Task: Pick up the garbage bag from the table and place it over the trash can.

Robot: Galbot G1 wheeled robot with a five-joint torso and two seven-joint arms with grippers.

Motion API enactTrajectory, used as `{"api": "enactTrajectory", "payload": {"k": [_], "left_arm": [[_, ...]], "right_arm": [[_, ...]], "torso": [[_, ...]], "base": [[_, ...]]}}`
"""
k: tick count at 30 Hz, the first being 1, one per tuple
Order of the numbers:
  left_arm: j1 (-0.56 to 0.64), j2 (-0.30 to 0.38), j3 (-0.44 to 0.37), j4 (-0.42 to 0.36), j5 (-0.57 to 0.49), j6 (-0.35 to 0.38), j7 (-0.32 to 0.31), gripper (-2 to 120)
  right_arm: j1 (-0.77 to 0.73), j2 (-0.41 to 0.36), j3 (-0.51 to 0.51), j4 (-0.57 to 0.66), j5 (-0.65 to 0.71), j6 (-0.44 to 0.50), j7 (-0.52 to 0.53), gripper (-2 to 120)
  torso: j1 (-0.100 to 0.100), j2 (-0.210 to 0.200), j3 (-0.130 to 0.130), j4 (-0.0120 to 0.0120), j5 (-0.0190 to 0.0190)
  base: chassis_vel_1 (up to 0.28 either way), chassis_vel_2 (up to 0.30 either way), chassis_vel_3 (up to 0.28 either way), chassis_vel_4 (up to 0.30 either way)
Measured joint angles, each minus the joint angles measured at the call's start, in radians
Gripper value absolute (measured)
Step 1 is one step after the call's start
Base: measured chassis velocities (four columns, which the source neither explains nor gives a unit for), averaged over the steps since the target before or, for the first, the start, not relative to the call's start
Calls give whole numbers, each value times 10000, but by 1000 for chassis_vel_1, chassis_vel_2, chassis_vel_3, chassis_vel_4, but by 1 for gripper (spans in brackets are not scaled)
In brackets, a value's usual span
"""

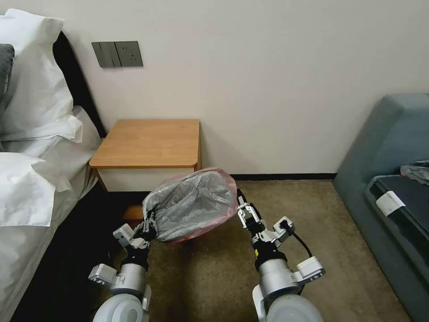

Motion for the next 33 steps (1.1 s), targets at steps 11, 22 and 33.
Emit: {"api": "enactTrajectory", "payload": {"k": [11, 22, 33], "left_arm": [[50, -25, 12, -31, 30, 10, -2, 5], [63, -47, 55, -45, 65, 28, -11, 5], [34, -64, 50, -45, 68, 36, -29, 5]], "right_arm": [[223, 52, -204, -348, -35, -124, -180, 100], [359, 126, -204, -621, -95, -159, -358, 73], [307, 190, -204, -511, 248, -188, -561, 30]], "torso": [[0, 0, 0, 0, 1], [0, 0, 0, 0, 1], [0, 0, 0, 0, 2]], "base": [[0, 0, 0, 0], [0, 0, 0, 0], [0, 0, 0, 0]]}}
